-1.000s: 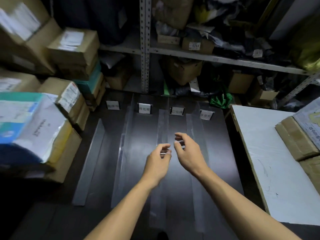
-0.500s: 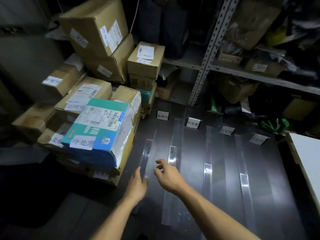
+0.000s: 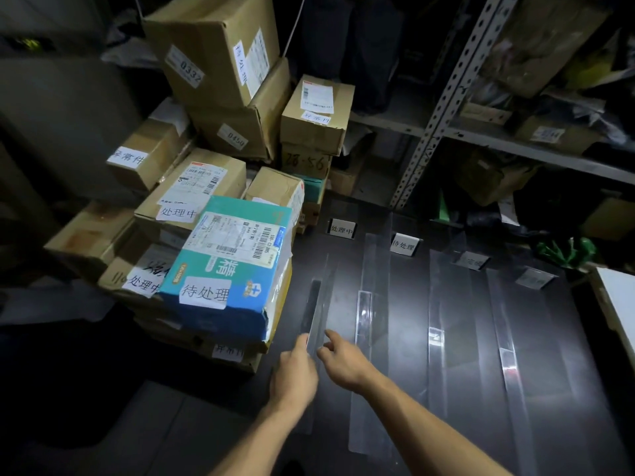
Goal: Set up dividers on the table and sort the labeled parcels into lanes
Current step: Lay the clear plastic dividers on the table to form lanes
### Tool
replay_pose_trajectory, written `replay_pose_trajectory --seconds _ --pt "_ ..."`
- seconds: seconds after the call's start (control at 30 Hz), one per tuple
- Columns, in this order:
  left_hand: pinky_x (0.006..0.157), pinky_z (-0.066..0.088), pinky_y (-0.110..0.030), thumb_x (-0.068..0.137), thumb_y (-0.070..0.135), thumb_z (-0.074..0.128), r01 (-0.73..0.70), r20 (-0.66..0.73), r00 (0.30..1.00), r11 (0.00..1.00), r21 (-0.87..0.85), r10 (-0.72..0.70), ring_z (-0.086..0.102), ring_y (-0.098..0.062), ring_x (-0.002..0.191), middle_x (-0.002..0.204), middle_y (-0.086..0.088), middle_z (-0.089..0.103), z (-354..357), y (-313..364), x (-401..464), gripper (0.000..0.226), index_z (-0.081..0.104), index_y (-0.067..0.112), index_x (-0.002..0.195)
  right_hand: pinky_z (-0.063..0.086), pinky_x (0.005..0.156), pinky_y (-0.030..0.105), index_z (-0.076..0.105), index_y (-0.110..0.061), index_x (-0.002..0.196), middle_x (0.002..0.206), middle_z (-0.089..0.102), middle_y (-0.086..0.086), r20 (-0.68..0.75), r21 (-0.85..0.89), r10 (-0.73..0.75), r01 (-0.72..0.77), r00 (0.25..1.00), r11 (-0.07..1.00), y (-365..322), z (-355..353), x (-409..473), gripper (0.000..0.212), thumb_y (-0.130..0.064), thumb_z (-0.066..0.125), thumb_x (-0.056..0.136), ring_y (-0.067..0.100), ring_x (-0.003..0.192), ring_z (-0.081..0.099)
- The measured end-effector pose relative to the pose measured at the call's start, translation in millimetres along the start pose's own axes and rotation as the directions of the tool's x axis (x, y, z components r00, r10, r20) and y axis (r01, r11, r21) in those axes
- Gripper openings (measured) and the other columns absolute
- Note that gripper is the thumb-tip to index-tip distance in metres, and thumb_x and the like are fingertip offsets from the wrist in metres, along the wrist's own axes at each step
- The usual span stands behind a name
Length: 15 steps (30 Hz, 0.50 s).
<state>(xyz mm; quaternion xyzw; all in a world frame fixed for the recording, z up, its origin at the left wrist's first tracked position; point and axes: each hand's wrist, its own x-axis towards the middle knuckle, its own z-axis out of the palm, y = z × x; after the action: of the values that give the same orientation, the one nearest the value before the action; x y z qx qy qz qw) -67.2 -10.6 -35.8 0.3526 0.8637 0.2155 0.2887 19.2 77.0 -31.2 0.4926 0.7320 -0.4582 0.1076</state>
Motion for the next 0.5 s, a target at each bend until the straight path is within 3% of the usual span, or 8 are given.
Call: replay_pose_trajectory --seconds 0.1,0.33,0.5 --pt "0.068 0.049 -0.029 0.100 0.021 0.043 -0.033 -0.084 0.996 0.999 0.014 0.034 0.066 -0.022 0.092 0.105 -0.006 0.068 -8.2 2.6 1.2 0.047 0.037 0.025 0.146 0.042 0.098 0.035 0.032 -0.010 0.150 0.132 0.062 0.012 -0.019 -0.009 0.010 -0.010 1.000 1.000 -1.7 -1.6 1.2 0.058 -0.032 0.040 0.096 0.029 0.120 0.056" --pt "0.073 0.057 -0.035 0.100 0.019 0.041 -0.097 -0.186 0.977 0.993 0.071 0.108 0.068 -0.024 0.092 0.100 -0.007 0.071 -25.4 20.6 0.8 0.046 0.035 0.024 0.146 0.039 0.097 0.030 0.027 -0.010 0.153 0.138 0.058 0.011 -0.044 -0.011 0.033 -0.033 0.999 0.999 -1.9 -14.7 5.0 0.061 -0.032 0.040 0.098 0.027 0.126 0.053" --pt "0.075 0.056 -0.041 0.101 0.020 0.037 -0.150 -0.260 0.950 0.983 0.104 0.173 0.068 -0.026 0.093 0.101 -0.006 0.072 -34.0 44.0 -0.6 0.047 0.031 0.026 0.147 0.038 0.099 0.026 0.037 -0.012 0.149 0.144 0.053 0.008 -0.186 0.046 -0.025 0.035 0.982 0.998 -11.8 -39.5 2.4 0.054 -0.032 0.043 0.098 0.023 0.129 0.052"
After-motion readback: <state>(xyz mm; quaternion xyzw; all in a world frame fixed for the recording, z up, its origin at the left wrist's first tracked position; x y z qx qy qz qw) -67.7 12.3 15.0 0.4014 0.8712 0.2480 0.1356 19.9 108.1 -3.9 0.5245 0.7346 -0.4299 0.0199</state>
